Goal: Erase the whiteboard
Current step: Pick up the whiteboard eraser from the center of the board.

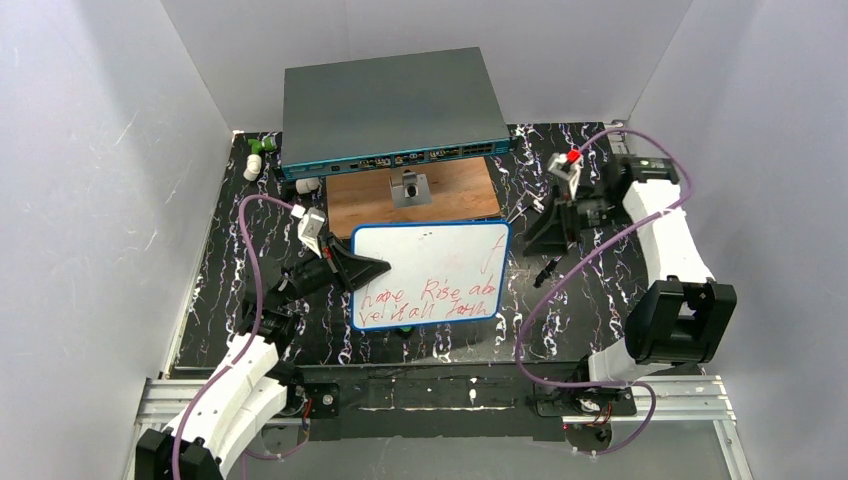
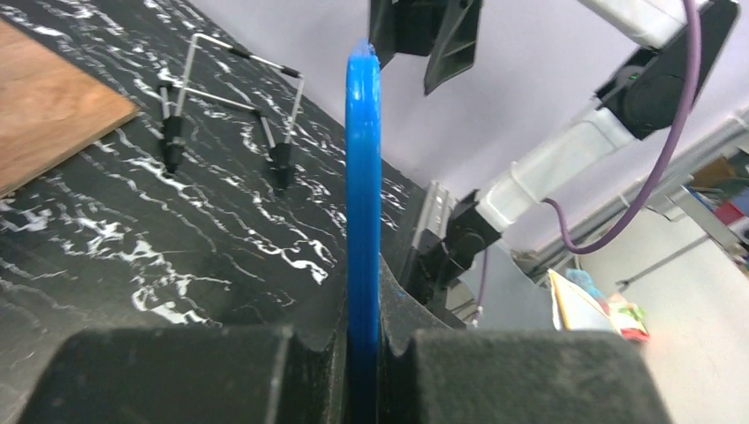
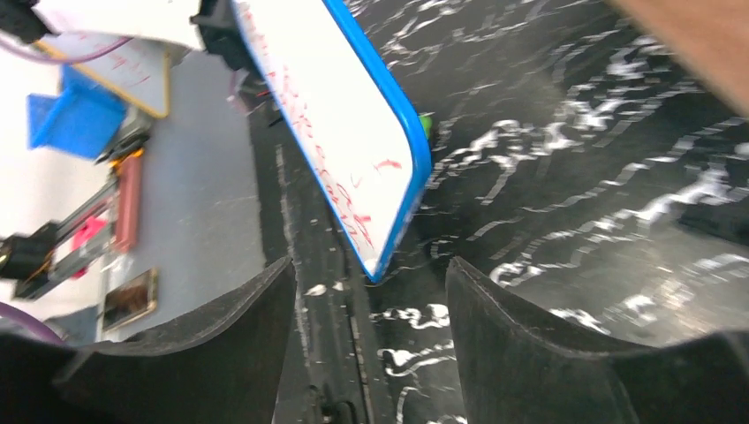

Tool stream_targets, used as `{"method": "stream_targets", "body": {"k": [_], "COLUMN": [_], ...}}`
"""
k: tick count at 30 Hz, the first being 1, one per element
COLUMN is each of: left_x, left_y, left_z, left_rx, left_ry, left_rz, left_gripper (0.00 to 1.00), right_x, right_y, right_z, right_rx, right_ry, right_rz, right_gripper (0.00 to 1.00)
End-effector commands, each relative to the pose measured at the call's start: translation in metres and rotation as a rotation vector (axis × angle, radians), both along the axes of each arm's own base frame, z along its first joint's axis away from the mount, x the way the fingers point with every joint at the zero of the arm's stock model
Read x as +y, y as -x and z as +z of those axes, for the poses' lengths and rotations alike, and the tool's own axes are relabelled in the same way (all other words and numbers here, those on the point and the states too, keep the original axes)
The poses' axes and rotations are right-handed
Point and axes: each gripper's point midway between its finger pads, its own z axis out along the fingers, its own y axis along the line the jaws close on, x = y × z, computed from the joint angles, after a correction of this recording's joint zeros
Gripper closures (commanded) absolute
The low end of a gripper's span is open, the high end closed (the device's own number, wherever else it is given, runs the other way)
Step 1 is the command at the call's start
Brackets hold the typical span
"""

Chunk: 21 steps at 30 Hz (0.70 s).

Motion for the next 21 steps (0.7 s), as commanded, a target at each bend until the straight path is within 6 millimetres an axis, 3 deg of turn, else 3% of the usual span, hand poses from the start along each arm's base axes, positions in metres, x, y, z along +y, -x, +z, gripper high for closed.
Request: {"method": "stream_targets", "body": {"k": [1,4,7,11,15,21], "left_x": [0.014,0.021,0.025,0.026,0.024,0.031], "left_y": [-0.022,-0.033,-0.042,-0.047,-0.046,-0.045], "left_z": [-0.007,-0.009,-0.005,-0.006,-0.020,-0.035], "left_rx": [0.001,0.017,0.015,0.013,0.030,0.032], "left_ry": [-0.039,-0.029,-0.018,-0.051,-0.125,-0.222], "left_rz": [0.158,0.238,0.291,0.300,0.277,0.297], "left_gripper": [1.00,1.00,1.00,1.00,1.00,1.00], "right_x": [-0.029,-0.034,-0.027,0.000,0.025,0.048], "right_y": [-0.018,-0.011,0.006,0.042,0.070,0.098], "right_z": [0.018,0.019,0.014,-0.009,-0.030,-0.068], "right_rx": [-0.045,-0.104,-0.172,-0.299,-0.478,-0.508], "right_ry": [0.021,0.066,0.075,0.085,-0.003,0.047], "right_rz": [-0.103,-0.098,-0.049,0.111,0.237,0.501], "right_gripper": [0.30,0.28,0.27,0.21,0.21,0.26]}}
